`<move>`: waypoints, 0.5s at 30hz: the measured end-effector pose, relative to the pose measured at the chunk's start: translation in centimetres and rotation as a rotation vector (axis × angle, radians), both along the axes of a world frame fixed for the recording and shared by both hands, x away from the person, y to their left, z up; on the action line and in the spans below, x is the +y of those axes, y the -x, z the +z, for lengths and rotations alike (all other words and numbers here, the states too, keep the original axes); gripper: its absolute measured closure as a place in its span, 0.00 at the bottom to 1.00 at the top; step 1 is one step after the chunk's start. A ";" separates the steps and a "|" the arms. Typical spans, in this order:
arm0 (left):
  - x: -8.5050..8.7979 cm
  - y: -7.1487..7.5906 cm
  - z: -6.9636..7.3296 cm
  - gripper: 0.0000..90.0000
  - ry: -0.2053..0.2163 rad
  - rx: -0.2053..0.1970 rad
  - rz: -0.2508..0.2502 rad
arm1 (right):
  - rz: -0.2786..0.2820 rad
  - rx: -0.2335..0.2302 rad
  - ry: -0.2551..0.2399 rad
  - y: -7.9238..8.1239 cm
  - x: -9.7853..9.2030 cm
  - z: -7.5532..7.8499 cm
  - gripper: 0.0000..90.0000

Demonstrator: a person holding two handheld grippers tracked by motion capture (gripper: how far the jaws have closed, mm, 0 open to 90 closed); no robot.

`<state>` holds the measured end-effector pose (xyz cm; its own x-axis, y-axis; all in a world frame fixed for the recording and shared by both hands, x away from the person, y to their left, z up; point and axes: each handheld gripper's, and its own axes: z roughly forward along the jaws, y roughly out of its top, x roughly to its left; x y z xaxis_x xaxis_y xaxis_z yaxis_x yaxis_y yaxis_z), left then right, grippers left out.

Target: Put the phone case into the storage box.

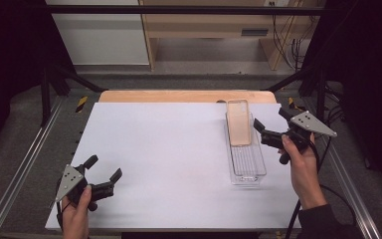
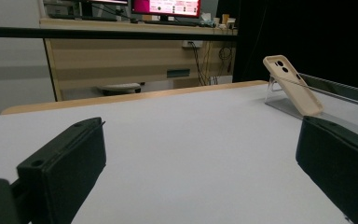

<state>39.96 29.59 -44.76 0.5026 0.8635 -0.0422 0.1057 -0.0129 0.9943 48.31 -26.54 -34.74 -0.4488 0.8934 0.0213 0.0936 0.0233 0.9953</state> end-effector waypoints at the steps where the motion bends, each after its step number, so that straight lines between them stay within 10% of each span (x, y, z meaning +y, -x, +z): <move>1: 0.0 0.0 0.0 0.01 -0.001 0.000 0.000 | 0.001 0.000 -0.005 0.2 -0.1 -0.1 0.04; 15: -0.1 0.1 0.1 0.01 -0.004 -0.002 -0.014 | 0.006 0.017 -0.002 2.3 -1.5 -2.6 0.04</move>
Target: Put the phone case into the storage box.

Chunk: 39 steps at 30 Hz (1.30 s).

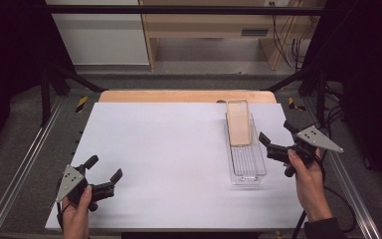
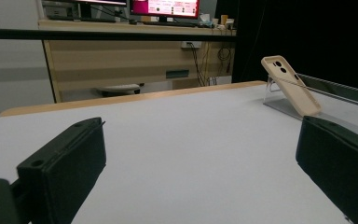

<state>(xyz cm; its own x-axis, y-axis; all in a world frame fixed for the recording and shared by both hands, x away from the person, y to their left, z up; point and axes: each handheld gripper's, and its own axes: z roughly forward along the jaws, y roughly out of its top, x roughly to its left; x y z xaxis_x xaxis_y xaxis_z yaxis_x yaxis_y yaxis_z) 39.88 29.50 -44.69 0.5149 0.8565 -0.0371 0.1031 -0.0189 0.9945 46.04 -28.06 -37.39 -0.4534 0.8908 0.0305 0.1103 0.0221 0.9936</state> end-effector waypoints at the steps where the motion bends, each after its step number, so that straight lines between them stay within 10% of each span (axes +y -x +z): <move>1: -0.1 0.0 0.0 0.01 0.003 0.001 -0.003 | 0.001 0.004 0.003 0.1 -0.1 -0.2 0.04; 39: -0.5 0.8 -0.1 0.01 -0.011 -0.004 -0.015 | 0.013 0.012 -0.011 4.4 -2.7 -5.3 0.03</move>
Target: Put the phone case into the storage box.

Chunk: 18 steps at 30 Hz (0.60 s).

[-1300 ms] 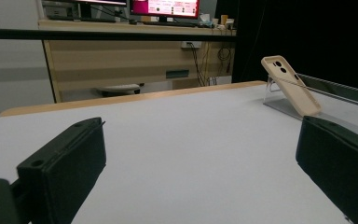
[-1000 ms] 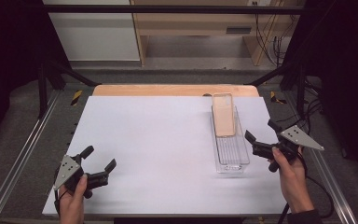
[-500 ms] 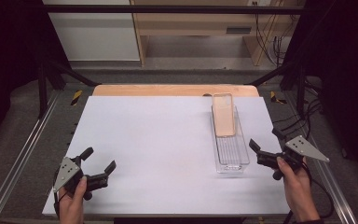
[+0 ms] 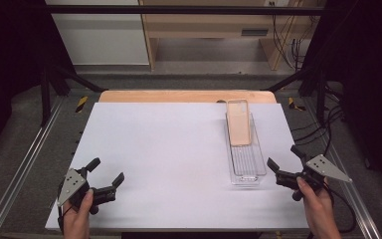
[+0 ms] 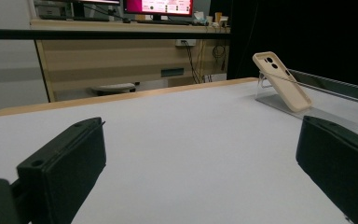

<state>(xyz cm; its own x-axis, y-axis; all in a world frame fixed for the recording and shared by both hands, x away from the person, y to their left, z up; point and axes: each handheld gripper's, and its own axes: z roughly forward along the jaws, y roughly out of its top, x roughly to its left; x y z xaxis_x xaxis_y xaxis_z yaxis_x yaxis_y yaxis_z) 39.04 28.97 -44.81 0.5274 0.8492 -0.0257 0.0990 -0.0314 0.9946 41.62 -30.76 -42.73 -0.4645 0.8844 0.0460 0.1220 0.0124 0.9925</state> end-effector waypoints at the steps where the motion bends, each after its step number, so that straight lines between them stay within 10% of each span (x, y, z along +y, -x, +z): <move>1: 0.0 0.0 0.0 0.01 -0.001 0.000 -0.001 | 0.001 0.000 -0.003 0.1 0.0 -0.1 0.03; 18: -0.2 0.0 -0.1 0.01 -0.006 -0.001 -0.010 | 0.048 -0.013 -0.007 0.8 1.0 -1.5 0.03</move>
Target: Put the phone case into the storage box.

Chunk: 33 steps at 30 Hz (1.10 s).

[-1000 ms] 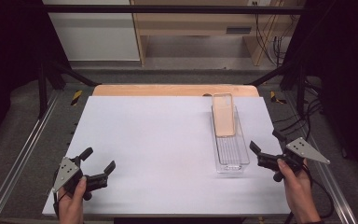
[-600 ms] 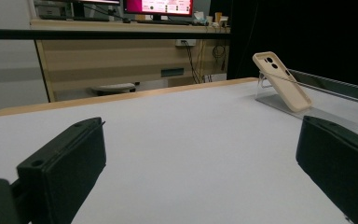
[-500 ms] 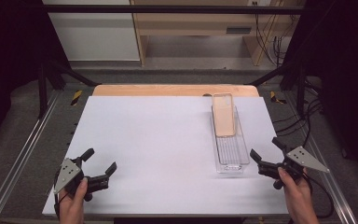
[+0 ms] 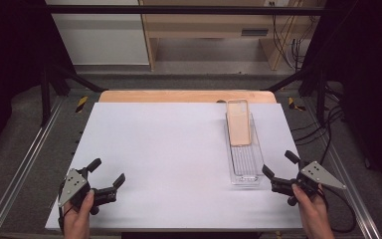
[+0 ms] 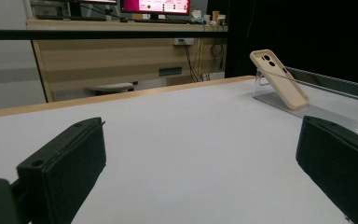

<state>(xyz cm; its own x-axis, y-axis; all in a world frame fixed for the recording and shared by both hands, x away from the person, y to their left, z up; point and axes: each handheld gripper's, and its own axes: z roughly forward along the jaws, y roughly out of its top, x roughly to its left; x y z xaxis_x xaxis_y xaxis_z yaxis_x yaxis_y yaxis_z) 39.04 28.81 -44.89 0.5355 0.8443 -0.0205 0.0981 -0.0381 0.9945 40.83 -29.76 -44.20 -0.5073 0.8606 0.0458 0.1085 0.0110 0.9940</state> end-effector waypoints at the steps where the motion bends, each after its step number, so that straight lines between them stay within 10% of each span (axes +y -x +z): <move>1: 0.0 0.0 0.0 0.01 0.000 0.000 -0.001 | 0.003 -0.004 0.004 0.0 0.1 -0.1 0.03; 33: -0.7 -0.1 0.0 0.01 -0.021 -0.009 -0.028 | 0.093 -0.011 0.080 -0.4 4.3 -0.8 0.04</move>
